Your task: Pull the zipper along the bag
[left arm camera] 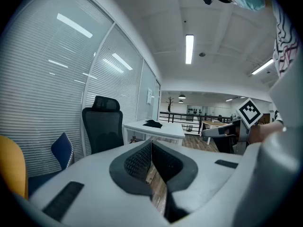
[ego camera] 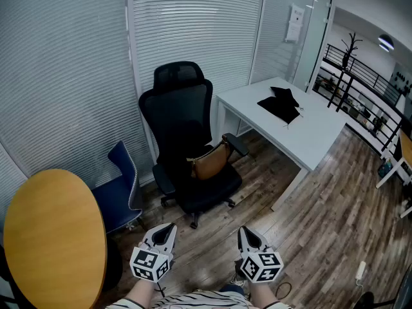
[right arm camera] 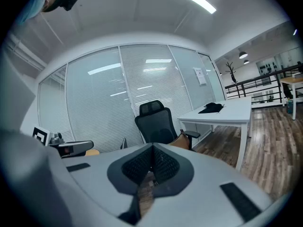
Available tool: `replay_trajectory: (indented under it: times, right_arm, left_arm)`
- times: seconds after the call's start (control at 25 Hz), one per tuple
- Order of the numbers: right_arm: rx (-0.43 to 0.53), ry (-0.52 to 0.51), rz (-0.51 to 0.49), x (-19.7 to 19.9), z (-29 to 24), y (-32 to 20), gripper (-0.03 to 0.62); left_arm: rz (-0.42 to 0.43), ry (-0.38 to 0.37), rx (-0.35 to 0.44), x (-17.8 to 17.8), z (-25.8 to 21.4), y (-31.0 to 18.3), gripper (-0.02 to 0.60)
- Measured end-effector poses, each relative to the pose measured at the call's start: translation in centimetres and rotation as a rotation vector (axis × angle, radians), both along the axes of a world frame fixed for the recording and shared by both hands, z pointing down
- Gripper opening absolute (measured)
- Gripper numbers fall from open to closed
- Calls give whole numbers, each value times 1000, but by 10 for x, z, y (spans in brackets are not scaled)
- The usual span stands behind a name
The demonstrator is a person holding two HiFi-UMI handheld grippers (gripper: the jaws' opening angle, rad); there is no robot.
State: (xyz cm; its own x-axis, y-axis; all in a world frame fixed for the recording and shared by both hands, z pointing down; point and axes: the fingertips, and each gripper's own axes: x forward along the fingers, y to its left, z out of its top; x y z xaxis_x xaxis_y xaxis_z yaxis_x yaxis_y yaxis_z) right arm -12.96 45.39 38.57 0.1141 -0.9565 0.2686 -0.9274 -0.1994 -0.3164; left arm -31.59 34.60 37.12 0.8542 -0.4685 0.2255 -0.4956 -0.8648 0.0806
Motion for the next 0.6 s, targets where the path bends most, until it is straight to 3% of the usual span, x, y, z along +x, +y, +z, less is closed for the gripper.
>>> replay_trajectory:
  times: [0.32, 0.6]
  right_arm:
    - [-2, -8, -1, 13, 4, -12, 28]
    - [12, -64, -5, 45, 16, -41, 35]
  left_arm:
    - [22, 5, -10, 17, 5, -7, 29]
    - [47, 32, -11, 52, 9, -25, 32]
